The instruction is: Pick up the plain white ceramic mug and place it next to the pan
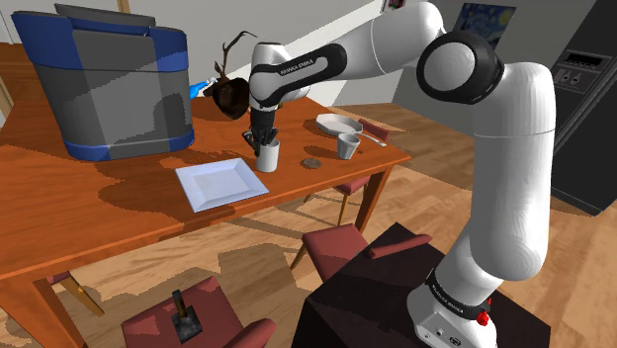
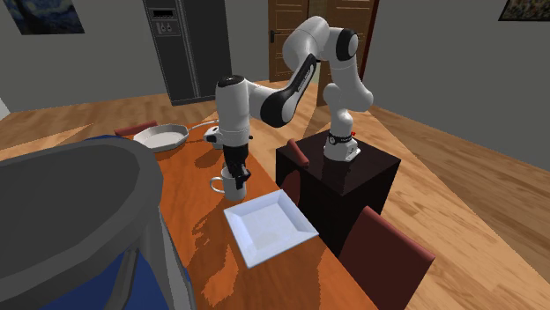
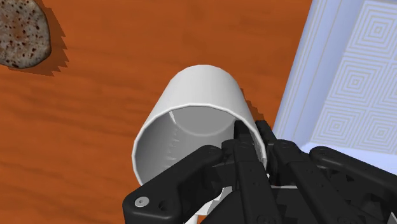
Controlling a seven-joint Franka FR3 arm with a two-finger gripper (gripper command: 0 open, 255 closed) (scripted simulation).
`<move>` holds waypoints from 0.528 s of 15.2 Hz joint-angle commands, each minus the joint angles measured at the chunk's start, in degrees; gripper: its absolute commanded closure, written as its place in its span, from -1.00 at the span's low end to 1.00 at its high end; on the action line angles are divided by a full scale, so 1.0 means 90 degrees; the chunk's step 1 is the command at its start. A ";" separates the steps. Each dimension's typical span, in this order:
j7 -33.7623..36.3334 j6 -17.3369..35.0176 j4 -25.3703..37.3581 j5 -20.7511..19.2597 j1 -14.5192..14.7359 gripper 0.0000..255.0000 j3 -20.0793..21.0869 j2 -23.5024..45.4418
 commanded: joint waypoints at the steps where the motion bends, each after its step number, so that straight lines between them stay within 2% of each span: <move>1: -0.0003 -0.0069 0.0031 0.0003 -0.0003 1.00 0.0000 -0.0035; 8: -0.0021 -0.0573 0.0323 0.0027 -0.0007 1.00 0.0011 -0.0248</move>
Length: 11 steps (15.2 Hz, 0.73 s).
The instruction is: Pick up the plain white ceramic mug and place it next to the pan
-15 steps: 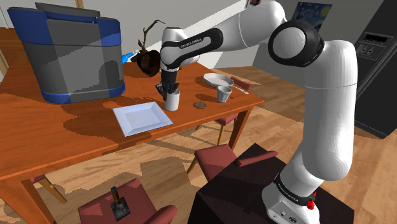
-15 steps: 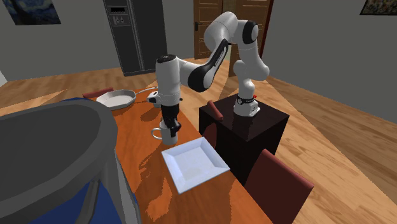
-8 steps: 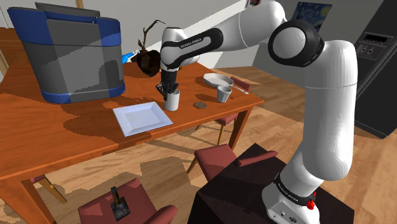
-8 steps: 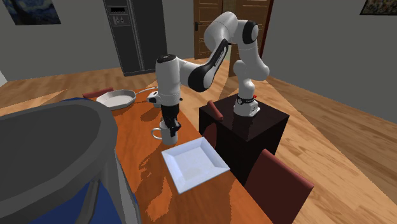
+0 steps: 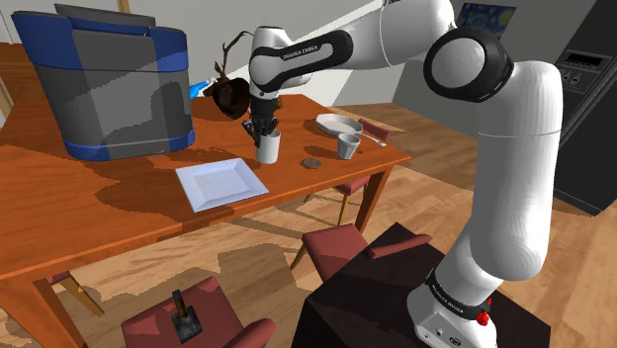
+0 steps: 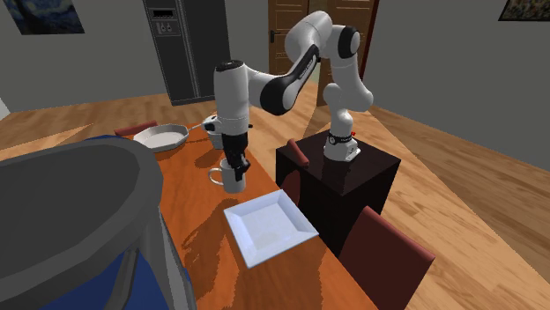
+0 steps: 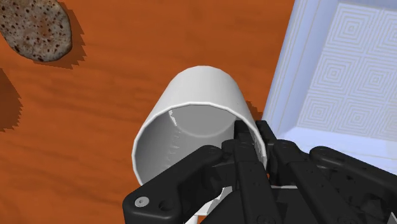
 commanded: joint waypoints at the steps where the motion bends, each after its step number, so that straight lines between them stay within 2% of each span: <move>1: -0.0023 -0.0150 0.0101 0.0009 -0.0013 1.00 -0.0001 -0.0047; 11: -0.0044 -0.0919 0.0682 0.0032 -0.0011 1.00 0.0009 -0.0237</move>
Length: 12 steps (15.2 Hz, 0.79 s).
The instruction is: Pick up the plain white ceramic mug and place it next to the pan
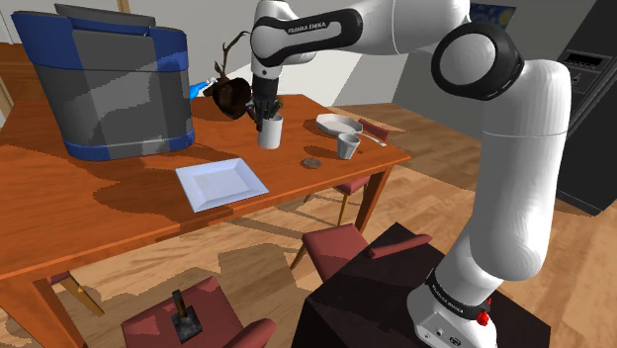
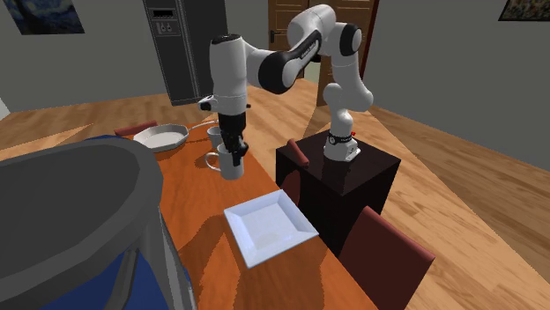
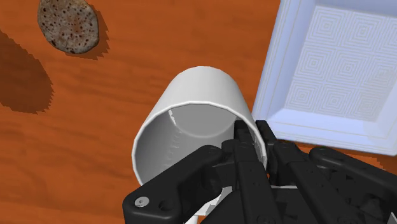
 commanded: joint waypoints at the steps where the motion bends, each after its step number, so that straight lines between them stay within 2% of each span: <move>1: 0.0011 -0.0167 0.0156 0.0001 0.0012 1.00 0.0005 -0.0009; 12: -0.0004 -0.1098 0.1064 0.0009 0.0026 1.00 0.0012 -0.0032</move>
